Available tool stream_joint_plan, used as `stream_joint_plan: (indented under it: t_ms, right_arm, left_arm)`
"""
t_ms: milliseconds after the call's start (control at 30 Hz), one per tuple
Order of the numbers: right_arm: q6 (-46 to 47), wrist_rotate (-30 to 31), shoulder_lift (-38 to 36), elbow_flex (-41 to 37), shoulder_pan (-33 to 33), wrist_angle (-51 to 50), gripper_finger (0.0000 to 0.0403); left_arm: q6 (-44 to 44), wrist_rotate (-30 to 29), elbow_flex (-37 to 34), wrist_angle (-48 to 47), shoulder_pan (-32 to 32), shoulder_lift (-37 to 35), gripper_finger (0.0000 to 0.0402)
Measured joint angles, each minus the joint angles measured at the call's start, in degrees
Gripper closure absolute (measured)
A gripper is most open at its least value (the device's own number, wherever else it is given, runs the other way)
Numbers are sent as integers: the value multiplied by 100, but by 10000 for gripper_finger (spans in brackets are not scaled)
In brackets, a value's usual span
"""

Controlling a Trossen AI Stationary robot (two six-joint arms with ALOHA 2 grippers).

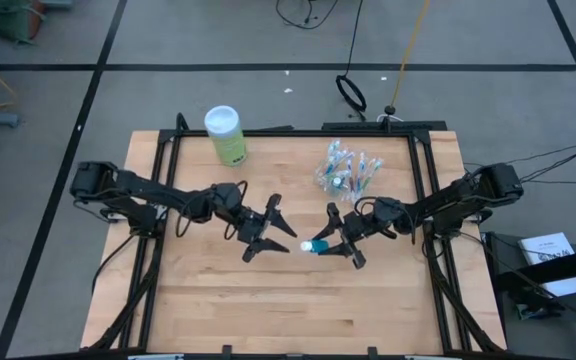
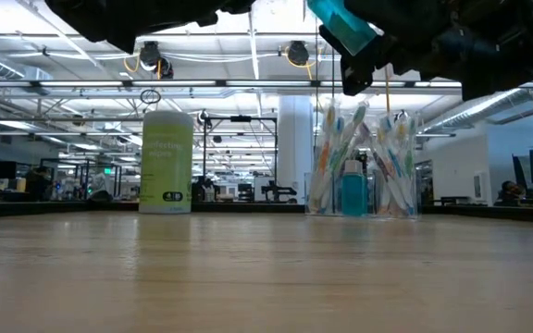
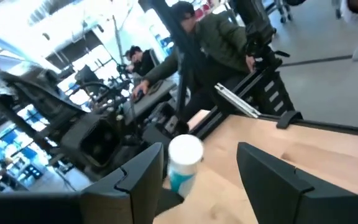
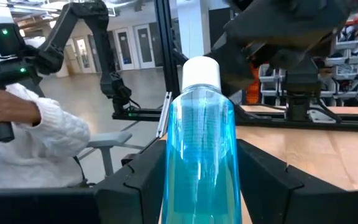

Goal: Pick & Place toothbrushing station
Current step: Put the blue mouthwash into the transparent organizer

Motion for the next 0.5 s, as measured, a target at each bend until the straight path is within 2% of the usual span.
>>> stream_joint_plan:
  t_ms: [300, 500]
  right_arm:
    - [2, -2, 0, 0, 2, 39, 238]
    - [2, -7, 0, -2, 2, 44, 238]
  left_arm:
    - [-46, -146, 734, 91, -67, 788, 190]
    - [-40, -142, 1057, -230, -68, 1095, 190]
